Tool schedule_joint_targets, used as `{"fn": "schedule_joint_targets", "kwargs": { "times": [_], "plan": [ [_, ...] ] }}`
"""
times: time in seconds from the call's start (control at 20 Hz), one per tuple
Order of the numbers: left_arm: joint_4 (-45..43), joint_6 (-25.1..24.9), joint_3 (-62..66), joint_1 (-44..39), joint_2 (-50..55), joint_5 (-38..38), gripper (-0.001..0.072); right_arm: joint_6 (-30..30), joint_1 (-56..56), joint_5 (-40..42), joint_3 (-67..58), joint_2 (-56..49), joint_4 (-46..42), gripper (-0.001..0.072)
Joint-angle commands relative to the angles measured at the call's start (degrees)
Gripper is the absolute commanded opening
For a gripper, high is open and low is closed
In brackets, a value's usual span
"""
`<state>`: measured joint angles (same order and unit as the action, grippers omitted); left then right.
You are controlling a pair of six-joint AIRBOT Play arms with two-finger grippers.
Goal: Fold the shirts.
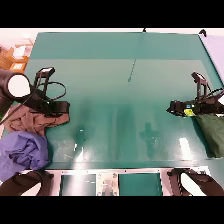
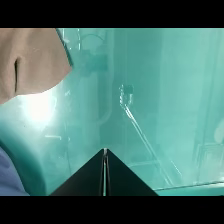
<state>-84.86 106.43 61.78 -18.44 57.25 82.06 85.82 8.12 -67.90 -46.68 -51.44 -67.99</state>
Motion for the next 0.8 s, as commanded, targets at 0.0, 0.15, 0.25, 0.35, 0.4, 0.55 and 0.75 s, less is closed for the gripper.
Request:
{"fn": "schedule_joint_targets", "kwargs": {
  "times": [0.0,0.15,0.25,0.35,0.4,0.55,0.75],
  "plan": [
    [-0.07,0.00,-0.04,0.04,-0.04,0.46,0.0033,0.02,-0.04,-0.04,0.02,0.04,0.02,0.0017],
    [-8.15,0.02,0.02,0.26,-0.04,4.76,0.0033,0.02,-0.04,-0.04,0.02,0.04,0.02,0.0017],
    [-19.67,0.42,0.00,2.80,-0.04,6.23,0.0050,0.02,-0.04,-0.04,0.02,0.04,0.02,0.0017],
    [-25.40,1.11,0.00,8.90,0.33,2.38,0.0698,0.00,-0.04,-0.04,0.02,0.04,0.02,0.0017],
    [-25.16,1.05,-0.02,12.74,1.09,-0.22,0.0719,0.00,-0.04,-0.04,0.02,0.04,0.02,0.0017],
    [-20.28,-3.50,-0.02,23.85,6.64,-6.40,0.0720,0.02,-0.04,-0.04,0.02,0.04,0.02,0.0017],
    [-13.99,-7.87,-0.02,32.39,18.99,-10.08,0.0720,0.02,-0.04,-0.04,0.02,0.04,0.02,0.0017]
  ]
}}
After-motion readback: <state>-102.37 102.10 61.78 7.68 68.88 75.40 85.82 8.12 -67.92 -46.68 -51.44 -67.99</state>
